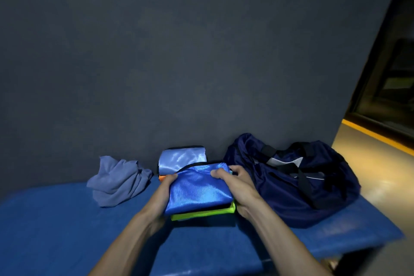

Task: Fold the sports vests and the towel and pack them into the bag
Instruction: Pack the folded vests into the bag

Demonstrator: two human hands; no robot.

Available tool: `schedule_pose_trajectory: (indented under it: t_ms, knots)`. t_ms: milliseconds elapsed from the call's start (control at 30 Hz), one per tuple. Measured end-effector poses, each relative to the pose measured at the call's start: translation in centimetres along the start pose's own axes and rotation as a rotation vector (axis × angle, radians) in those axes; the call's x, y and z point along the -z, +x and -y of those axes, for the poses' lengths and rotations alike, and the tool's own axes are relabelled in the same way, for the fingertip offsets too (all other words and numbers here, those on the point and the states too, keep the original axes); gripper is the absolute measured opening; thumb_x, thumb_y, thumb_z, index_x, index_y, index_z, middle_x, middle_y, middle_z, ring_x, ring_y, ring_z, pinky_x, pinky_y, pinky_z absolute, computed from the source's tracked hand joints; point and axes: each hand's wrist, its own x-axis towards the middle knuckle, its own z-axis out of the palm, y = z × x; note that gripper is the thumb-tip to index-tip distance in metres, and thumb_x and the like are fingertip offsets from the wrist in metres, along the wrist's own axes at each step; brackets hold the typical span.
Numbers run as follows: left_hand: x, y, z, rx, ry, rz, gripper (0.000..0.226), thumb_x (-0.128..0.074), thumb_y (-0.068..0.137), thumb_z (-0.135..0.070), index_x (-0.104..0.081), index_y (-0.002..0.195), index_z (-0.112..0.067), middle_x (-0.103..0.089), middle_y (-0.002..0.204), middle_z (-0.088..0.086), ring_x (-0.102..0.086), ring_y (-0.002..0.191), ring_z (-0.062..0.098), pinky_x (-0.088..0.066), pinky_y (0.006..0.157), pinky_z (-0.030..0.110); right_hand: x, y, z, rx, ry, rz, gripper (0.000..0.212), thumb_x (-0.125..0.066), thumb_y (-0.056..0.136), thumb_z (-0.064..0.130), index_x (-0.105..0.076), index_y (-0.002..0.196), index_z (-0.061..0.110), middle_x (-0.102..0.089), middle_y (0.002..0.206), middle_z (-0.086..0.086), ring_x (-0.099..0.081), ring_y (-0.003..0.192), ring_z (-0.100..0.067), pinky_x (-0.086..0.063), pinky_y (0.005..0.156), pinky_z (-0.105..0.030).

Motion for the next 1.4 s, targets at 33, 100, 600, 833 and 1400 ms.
schedule_pose_trajectory:
  t_ms: [33, 100, 600, 833, 1400]
  knots:
    - [-0.8, -0.6, -0.4, -0.006, -0.051, 0.044, 0.046, -0.051, 0.098, -0.043, -0.07, 0.118, -0.006, -0.075, 0.11, 0.018, -0.069, 0.097, 0.032, -0.048, 0.088, 0.041, 0.6, -0.6, 1.0, 0.018, -0.003, -0.008, 0.059, -0.09, 0.059, 0.023, -0.061, 0.108, 0.007, -0.075, 0.094, -0.013, -0.071, 0.076, -0.022, -0.06, 0.073, -0.041]
    - [-2.5, -1.7, -1.4, -0.038, -0.111, 0.094, 0.041, -0.053, 0.099, -0.04, -0.07, 0.113, -0.006, -0.077, 0.101, 0.013, -0.068, 0.093, 0.029, -0.047, 0.088, 0.041, 1.8, -1.8, 2.9, 0.048, -0.004, -0.032, 0.048, -0.088, 0.07, 0.015, -0.06, 0.108, 0.005, -0.072, 0.086, -0.009, -0.068, 0.07, -0.019, -0.056, 0.065, -0.034]
    - [-14.0, -3.0, -6.3, -0.225, 0.102, 0.378, 0.084, -0.098, 0.054, -0.036, -0.065, 0.119, 0.005, -0.076, 0.106, 0.02, -0.073, 0.099, 0.035, -0.06, 0.084, 0.043, 13.6, -5.8, 6.7, 0.053, 0.077, -0.093, 0.061, -0.082, 0.082, 0.03, -0.053, 0.127, 0.001, -0.07, 0.119, -0.021, -0.073, 0.095, -0.026, -0.059, 0.071, -0.035]
    - [-19.2, -1.3, -10.1, -0.489, 0.504, 0.51, 0.057, -0.093, 0.058, -0.033, -0.067, 0.103, -0.01, -0.077, 0.1, 0.011, -0.074, 0.096, 0.027, -0.058, 0.089, 0.043, 21.2, -5.3, 12.5, 0.056, -0.406, 0.173, 0.09, -0.083, 0.059, 0.072, -0.052, 0.138, 0.041, -0.059, 0.138, 0.011, -0.056, 0.126, -0.012, -0.043, 0.113, -0.042]
    - [-25.8, 8.7, -7.4, -0.682, 0.982, 0.429, 0.058, -0.049, 0.081, -0.081, -0.065, 0.085, -0.025, -0.069, 0.083, -0.014, -0.062, 0.079, 0.004, -0.051, 0.081, 0.033, 30.2, 7.4, 14.9, -0.22, -0.251, 0.277, 0.059, -0.095, 0.041, 0.033, -0.082, 0.092, 0.006, -0.076, 0.104, -0.017, -0.076, 0.08, -0.029, -0.064, 0.071, -0.036]
